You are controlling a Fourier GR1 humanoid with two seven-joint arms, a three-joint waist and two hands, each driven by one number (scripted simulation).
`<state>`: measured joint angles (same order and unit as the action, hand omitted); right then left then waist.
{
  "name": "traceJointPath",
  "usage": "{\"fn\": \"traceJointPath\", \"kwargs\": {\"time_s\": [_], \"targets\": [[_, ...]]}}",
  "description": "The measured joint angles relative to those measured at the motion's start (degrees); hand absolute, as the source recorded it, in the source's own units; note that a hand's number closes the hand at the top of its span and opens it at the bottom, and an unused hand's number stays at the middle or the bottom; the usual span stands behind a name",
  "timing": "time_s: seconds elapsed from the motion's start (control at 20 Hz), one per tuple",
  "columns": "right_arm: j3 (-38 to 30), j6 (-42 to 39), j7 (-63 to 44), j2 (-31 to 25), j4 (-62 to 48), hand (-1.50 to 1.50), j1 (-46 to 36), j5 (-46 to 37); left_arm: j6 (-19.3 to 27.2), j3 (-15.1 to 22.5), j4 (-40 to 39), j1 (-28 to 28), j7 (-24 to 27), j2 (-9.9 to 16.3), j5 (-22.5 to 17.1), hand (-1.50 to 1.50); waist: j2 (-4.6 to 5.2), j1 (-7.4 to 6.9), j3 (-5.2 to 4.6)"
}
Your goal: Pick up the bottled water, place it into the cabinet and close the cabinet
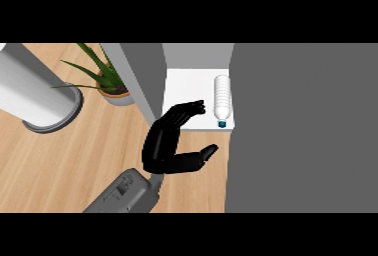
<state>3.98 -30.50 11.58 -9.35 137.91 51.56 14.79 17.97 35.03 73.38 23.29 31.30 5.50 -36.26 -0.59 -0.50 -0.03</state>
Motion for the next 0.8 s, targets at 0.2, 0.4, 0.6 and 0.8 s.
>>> {"fn": "traceJointPath", "kwargs": {"time_s": [0.2,0.4,0.6,0.8], "targets": [[0.53,-4.27,0.58,-3.98,0.08,1.5,0.68,-0.96,-0.87,0.85,5.92,-5.36,-1.42,3.75,-0.19,1.5,-0.01,0.08,-0.02],[1.58,-8.52,1.87,-7.34,0.44,1.5,1.6,-1.74,-1.3,-0.17,11.63,-10.65,-1.63,8.13,-0.55,-1.5,-0.04,0.17,-0.03],[4.42,-10.74,3.38,-8.41,1.32,1.5,1.62,-3.84,-1.34,-1.83,17.51,-16.36,-1.27,12.45,-1.19,-1.5,-0.25,0.13,-0.08],[8.31,-12.07,3.92,-8.98,2.95,1.5,2.43,-7.43,-2.99,-4.63,22.28,-21.69,-0.54,16.47,-3.18,-1.5,-0.3,0.32,-0.13]]}}
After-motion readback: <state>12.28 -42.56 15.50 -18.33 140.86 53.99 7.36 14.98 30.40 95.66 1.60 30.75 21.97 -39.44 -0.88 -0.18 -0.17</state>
